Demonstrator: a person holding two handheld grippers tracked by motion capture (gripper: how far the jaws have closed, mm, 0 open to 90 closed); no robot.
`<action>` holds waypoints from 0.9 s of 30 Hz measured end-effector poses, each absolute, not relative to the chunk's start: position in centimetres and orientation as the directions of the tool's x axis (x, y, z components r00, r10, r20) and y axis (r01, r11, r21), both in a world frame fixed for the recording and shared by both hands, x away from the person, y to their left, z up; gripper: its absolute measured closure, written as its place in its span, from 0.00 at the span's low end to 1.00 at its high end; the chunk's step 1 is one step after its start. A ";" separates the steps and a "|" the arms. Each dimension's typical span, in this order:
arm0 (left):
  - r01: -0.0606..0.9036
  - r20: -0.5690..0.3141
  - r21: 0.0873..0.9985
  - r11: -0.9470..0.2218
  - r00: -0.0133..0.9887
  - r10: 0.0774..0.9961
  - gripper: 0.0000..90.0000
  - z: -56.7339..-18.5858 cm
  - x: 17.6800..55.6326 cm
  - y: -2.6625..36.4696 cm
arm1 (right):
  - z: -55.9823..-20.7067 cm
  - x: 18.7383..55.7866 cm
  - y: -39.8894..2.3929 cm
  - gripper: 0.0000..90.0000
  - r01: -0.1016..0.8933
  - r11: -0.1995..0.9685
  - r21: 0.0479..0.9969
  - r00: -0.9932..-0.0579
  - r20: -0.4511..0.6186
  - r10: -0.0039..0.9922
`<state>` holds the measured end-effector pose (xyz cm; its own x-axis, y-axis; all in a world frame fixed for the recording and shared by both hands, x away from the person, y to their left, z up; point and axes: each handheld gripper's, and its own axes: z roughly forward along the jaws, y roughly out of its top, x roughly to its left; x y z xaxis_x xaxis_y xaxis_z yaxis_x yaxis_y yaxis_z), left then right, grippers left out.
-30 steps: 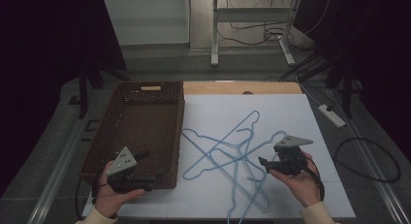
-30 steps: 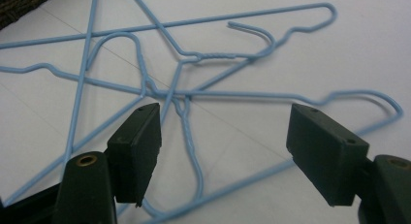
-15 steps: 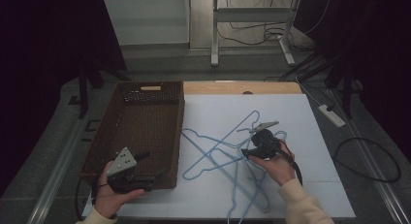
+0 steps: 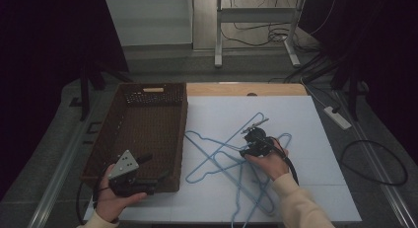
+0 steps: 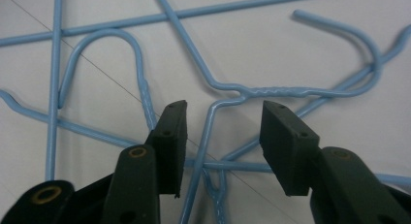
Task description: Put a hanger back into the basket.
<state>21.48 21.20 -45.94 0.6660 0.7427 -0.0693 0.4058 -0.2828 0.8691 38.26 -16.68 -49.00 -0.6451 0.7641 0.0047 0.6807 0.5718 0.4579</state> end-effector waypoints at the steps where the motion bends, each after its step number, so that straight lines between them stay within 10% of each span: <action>1: 0.406 -0.069 0.869 -0.283 0.666 0.743 0.21 -45.9 21.5 21.2 | -49.1 38.4 -16.6 0.62 0.683 0.573 0.452 -0.644 0.003 0.765; 27: 0.406 -0.075 0.872 -0.274 0.663 0.745 0.21 -45.9 21.5 21.4 | -49.8 38.6 -14.5 0.88 0.776 0.531 0.340 -0.553 -0.037 0.832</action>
